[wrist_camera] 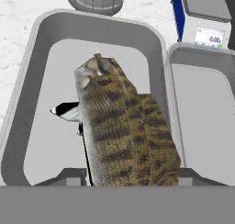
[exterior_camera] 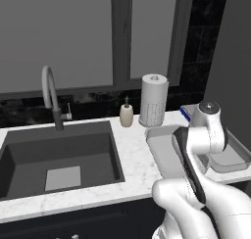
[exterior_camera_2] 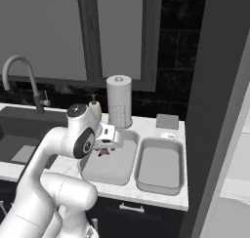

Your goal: Place one bell pepper and one fish in each tupperware on the nearby counter, to pack two identical lunches.

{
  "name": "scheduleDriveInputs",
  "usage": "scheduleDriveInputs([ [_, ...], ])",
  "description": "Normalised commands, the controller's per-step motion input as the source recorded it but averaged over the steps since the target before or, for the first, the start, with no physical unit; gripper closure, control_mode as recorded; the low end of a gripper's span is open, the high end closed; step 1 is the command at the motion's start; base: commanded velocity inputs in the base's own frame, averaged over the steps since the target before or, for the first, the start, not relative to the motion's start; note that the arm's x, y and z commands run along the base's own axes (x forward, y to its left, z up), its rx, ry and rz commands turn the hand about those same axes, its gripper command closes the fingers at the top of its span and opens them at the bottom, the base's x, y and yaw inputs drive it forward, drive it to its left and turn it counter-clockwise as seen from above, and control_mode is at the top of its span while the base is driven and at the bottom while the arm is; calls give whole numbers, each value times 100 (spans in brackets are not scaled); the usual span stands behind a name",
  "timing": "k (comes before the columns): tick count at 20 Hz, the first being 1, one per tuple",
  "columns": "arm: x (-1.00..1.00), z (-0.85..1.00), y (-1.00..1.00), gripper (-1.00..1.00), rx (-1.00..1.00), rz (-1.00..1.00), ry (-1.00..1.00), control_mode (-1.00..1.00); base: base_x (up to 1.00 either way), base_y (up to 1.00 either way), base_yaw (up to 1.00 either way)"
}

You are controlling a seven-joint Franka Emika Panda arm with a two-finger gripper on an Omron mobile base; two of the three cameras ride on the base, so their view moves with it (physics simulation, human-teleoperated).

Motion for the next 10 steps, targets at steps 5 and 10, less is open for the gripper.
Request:
scheduleDriveInputs([
  [5, 56, -39, -9, 100, 2, 0, 0, -100, 0, 0, 0],
  [10, 41, -41, -26, 100, 3, 0, 0, -100, 0, 0, 0],
])
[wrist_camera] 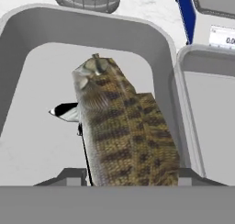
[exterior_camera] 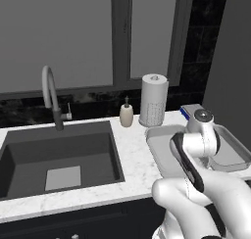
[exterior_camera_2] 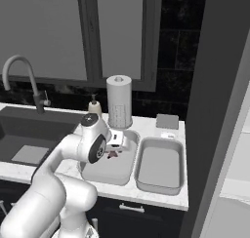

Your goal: Place one bell pepper and one fish in each tupperware on the nearby counter, to pack two identical lunches.

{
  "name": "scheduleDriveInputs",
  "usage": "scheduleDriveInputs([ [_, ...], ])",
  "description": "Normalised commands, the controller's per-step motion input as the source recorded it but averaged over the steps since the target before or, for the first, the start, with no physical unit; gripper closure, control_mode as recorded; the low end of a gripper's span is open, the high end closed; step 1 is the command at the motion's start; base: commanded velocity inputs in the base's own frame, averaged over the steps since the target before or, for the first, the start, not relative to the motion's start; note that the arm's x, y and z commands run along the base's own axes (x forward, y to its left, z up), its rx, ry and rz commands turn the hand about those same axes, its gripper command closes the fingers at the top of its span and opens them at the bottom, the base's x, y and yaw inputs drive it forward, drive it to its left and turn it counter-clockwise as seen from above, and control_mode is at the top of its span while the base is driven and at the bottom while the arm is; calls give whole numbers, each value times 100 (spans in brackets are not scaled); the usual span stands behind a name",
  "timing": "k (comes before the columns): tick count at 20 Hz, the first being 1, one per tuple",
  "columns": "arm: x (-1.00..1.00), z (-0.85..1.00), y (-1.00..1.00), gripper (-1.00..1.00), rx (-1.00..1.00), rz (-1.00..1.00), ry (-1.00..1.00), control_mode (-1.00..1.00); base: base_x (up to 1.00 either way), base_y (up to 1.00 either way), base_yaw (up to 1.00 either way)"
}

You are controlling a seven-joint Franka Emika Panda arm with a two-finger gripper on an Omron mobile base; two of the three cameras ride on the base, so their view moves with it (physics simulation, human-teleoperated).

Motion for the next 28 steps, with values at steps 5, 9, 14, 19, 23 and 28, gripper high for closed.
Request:
scheduleDriveInputs([
  [5, 34, -41, -6, 100, 0, 0, 0, -100, 0, 0, 0],
  [9, 23, -49, 1, -100, 0, 0, -1, -100, 0, 0, 0],
  [14, 32, -42, 0, -100, 0, 0, -2, -100, 0, 0, 0],
  [19, 2, 11, 2, -100, 0, 0, -6, -100, 0, 0, 0],
  [23, -69, 95, 12, -100, -2, 0, -20, -100, 0, 0, 0],
  [28, -100, 96, 36, -100, -10, 0, -28, -100, 0, 0, 0],
])
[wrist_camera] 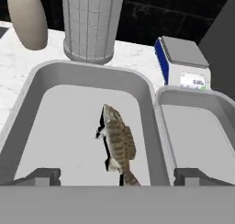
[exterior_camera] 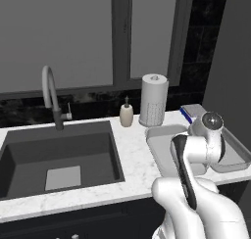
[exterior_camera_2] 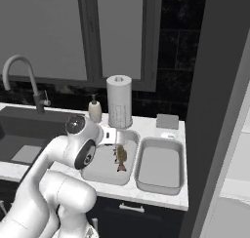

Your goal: Place one bell pepper and one fish in each tupperware on the nearby counter, to pack two identical lunches.

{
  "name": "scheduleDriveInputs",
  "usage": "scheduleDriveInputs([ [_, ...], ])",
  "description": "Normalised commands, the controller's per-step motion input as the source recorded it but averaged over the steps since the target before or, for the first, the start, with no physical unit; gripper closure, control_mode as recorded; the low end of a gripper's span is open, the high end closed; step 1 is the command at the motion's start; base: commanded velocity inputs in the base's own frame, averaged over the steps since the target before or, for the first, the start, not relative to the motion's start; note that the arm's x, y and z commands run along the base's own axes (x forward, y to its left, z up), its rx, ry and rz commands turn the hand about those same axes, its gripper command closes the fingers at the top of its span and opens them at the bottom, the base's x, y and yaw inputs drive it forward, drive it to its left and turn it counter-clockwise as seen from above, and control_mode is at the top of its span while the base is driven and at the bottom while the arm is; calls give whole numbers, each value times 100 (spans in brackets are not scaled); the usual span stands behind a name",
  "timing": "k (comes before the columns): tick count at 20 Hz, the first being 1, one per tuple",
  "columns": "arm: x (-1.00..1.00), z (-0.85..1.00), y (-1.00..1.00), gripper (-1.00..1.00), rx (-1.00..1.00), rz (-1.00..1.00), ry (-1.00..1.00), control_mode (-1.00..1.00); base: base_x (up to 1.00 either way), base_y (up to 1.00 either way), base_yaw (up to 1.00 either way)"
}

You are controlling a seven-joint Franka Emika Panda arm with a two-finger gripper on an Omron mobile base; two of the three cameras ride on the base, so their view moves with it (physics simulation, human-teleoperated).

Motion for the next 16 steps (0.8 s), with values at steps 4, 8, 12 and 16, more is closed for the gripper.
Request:
scheduleDriveInputs([
  [4, -100, 88, 31, -100, -13, 2, -32, -100, 0, 0, 0],
  [8, -93, 92, 24, -100, -13, 4, -25, -100, 0, 0, 0],
  [12, -90, 38, 41, -100, -16, 5, -11, -100, 0, 0, 0],
  [16, -100, 0, 49, -100, -16, 13, -2, -100, 0, 0, 0],
])
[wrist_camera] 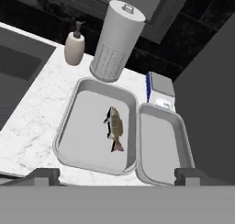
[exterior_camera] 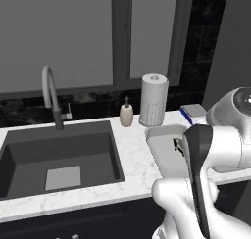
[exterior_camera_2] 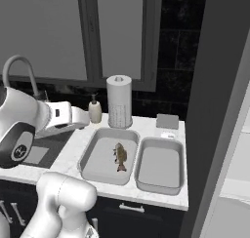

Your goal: Place one bell pepper and one fish in each tupperware on the nearby counter, to pack two identical lunches.

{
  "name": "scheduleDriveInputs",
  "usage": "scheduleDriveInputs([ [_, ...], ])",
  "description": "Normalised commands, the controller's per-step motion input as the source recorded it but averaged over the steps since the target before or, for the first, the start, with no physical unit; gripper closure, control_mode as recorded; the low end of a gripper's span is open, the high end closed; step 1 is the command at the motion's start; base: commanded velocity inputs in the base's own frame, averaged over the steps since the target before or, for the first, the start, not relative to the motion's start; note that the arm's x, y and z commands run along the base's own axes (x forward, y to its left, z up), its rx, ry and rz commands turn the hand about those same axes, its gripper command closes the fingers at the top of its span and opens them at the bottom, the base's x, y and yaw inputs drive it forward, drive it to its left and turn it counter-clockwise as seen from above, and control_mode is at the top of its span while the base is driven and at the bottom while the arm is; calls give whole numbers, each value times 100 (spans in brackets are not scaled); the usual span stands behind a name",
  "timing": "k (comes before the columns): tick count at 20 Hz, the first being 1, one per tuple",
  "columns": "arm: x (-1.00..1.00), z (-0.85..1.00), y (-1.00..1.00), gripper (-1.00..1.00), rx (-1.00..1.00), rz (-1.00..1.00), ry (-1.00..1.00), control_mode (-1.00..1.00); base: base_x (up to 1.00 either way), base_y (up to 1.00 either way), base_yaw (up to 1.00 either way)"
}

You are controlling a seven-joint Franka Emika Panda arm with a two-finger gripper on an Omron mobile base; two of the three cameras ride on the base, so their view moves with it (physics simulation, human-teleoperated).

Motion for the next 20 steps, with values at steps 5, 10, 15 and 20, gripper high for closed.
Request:
scheduleDriveInputs([
  [5, -40, 0, 9, -100, -4, 6, -4, 100, -60, -11, 2],
  [10, 0, 0, 0, -100, 0, 0, 0, 100, -100, -92, -11],
  [15, 0, 0, 0, -100, 0, 0, 0, 100, -77, -100, -23],
  [20, 0, 0, 0, -100, 0, 0, 0, 100, -21, -100, -24],
])
